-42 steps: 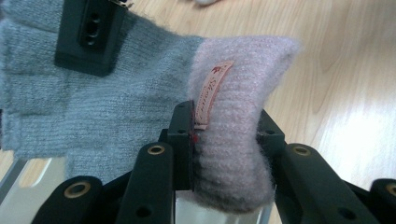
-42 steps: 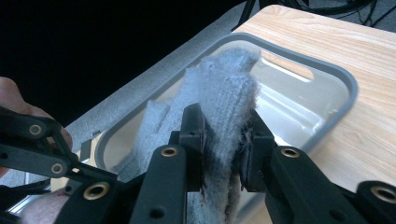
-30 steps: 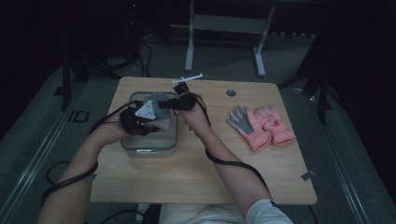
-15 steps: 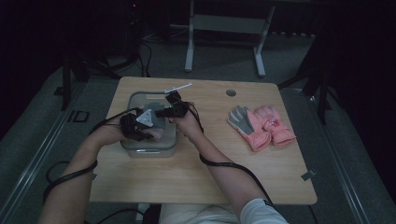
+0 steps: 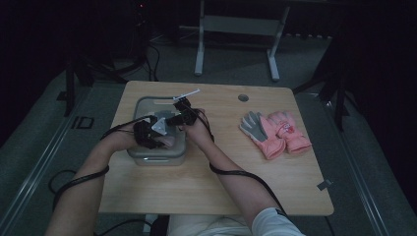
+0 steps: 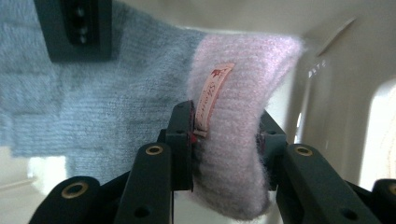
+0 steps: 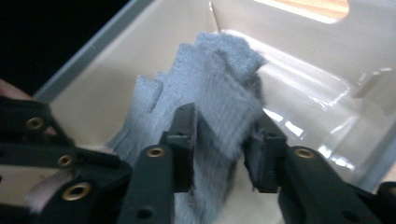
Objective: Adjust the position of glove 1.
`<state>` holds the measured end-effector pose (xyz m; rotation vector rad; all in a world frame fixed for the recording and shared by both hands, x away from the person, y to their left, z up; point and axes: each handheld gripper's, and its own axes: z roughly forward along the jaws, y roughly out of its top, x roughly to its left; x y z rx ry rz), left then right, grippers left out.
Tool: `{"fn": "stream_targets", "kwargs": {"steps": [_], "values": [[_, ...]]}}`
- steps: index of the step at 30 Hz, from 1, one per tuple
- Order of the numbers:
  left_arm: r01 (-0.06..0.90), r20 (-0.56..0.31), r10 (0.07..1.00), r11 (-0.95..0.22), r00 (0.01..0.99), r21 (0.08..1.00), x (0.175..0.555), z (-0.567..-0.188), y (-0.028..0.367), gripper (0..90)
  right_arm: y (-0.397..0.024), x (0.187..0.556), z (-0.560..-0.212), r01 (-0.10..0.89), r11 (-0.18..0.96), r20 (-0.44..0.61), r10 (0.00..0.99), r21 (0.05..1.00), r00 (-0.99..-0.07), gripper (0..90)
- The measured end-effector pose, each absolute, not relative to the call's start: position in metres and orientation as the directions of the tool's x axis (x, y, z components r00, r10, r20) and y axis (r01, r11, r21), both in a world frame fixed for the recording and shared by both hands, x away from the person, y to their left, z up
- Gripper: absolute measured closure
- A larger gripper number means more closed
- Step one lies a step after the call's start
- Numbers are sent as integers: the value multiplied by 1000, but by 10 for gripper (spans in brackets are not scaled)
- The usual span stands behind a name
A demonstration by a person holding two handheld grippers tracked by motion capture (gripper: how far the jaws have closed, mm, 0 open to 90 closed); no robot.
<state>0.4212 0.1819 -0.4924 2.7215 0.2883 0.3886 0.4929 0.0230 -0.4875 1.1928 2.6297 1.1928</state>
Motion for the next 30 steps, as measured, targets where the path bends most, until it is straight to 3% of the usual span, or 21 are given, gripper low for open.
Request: {"fn": "stream_targets", "kwargs": {"steps": [8,12,17,20,24,27,28,29,30], "values": [[169,207,247,-928,947,332,433,-503,170,654,-4,488,-487,651,347,341,635,675,-693,572],[201,197,272,-927,942,316,438,-502,168,602,-17,479,-478,621,326,337,618,712,-710,547],[239,163,309,-907,937,347,436,-496,169,445,-36,466,-464,587,312,343,575,747,-743,412],[256,170,333,-898,928,357,433,-487,173,445,-50,460,-457,558,299,335,554,774,-762,324],[309,176,412,-852,894,423,428,-470,179,369,-68,453,-450,515,287,300,551,808,-779,256],[350,149,464,-810,873,471,425,-462,181,238,-76,450,-449,499,285,304,521,818,-797,208],[362,132,485,-784,865,505,421,-456,180,238,-79,448,-448,487,294,296,511,822,-807,189],[370,111,490,-770,864,520,419,-454,179,156,-85,446,-449,477,311,283,503,822,-816,179],[373,93,492,-757,866,537,418,-453,179,131,-87,445,-449,471,315,280,496,824,-822,169]]}}
